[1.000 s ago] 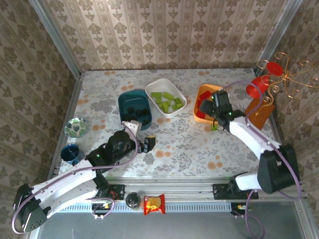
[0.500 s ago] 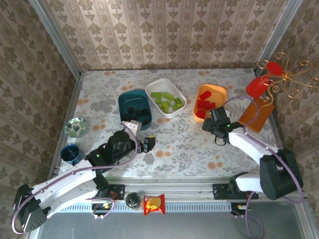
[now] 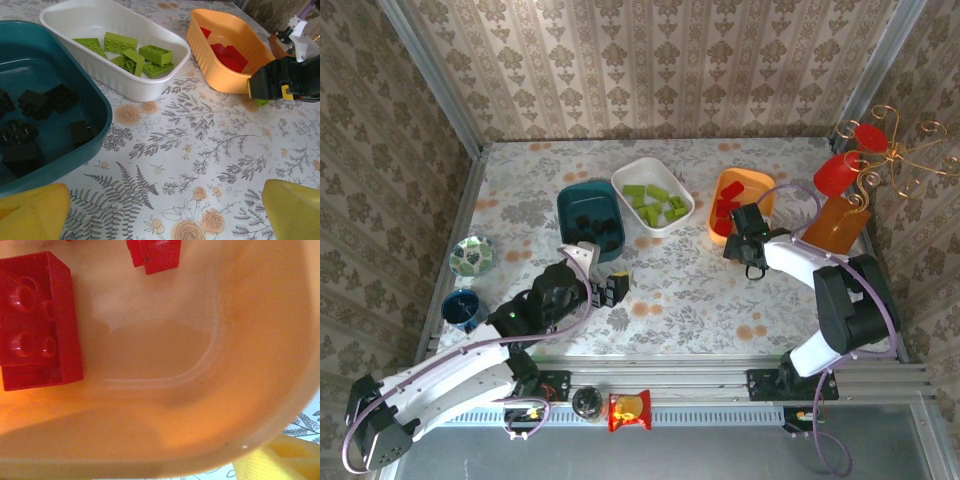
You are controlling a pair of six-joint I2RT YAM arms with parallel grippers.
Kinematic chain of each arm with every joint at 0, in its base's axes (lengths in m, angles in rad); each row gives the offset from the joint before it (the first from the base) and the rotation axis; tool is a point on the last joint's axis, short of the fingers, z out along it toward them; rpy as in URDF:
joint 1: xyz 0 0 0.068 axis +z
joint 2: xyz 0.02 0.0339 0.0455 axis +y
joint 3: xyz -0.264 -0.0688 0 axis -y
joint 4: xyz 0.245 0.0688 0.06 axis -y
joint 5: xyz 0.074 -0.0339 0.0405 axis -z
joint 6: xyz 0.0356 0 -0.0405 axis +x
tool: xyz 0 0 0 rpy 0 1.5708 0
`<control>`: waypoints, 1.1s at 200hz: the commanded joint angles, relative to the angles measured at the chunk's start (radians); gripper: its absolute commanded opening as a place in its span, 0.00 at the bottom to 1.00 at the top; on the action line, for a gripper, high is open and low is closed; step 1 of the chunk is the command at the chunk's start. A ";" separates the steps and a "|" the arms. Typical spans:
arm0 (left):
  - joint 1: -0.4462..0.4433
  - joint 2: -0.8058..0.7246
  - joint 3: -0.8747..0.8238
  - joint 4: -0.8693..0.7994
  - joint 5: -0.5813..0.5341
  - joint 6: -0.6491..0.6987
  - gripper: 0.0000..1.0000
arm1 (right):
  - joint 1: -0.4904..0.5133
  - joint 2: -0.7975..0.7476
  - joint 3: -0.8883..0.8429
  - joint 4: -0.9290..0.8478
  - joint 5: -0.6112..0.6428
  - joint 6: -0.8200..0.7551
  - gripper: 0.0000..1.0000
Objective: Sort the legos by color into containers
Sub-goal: Pick up the lego from the middle-right of the table, then place the lego in the container.
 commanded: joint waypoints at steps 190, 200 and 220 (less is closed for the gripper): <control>0.013 -0.033 0.068 -0.140 -0.083 0.014 1.00 | 0.258 -0.043 0.262 0.099 -0.207 -0.061 0.32; 0.012 -0.045 0.070 -0.155 -0.085 0.010 1.00 | 0.258 0.024 0.325 0.114 -0.207 -0.068 0.32; 0.012 -0.076 0.073 -0.196 -0.097 -0.003 1.00 | 0.255 0.152 0.452 0.116 -0.170 -0.093 0.32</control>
